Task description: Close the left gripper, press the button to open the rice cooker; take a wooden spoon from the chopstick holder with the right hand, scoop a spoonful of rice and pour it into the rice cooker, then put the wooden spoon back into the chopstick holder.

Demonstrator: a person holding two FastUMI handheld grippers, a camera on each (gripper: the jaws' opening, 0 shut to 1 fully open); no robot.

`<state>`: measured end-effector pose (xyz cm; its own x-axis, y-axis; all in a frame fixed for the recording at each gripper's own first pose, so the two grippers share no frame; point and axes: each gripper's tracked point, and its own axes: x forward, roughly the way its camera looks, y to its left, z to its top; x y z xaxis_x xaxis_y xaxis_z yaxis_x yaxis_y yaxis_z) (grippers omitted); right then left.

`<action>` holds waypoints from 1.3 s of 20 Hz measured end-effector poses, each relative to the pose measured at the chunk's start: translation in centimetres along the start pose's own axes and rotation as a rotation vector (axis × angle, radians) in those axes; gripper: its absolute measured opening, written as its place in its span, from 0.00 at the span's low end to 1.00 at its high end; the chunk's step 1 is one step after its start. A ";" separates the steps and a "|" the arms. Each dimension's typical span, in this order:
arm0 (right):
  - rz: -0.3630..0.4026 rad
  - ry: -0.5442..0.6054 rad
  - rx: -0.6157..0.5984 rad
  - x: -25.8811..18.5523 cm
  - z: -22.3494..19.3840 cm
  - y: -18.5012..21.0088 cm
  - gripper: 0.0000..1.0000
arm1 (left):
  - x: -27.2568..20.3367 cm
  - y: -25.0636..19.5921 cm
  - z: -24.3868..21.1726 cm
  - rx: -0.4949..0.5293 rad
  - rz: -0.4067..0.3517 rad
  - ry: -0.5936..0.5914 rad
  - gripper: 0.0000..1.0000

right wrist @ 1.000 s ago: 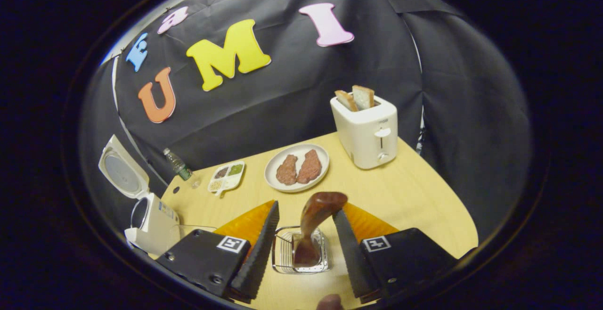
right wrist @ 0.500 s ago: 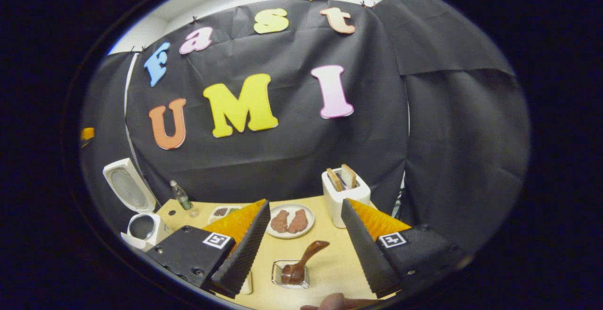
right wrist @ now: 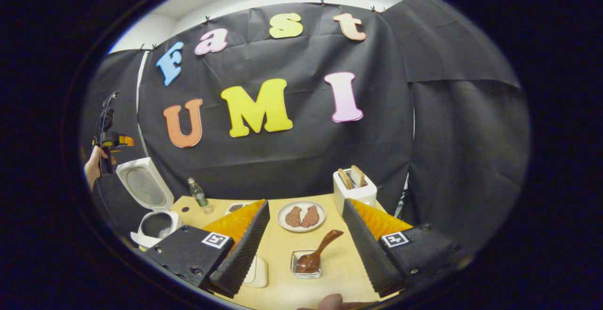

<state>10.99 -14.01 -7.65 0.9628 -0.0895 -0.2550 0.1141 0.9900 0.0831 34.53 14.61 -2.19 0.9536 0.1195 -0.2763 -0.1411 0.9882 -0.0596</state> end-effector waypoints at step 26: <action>0.179 0.035 0.011 -2.2 -2.9 7.8 1.00 | -14.6 -2.9 -19.1 0.025 -0.098 0.297 0.97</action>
<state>9.03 -5.76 -9.19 0.9590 0.0916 -0.2682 -0.0551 0.9885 0.1406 15.92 8.20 -16.28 0.8423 -0.0063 -0.5390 -0.0419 0.9962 -0.0770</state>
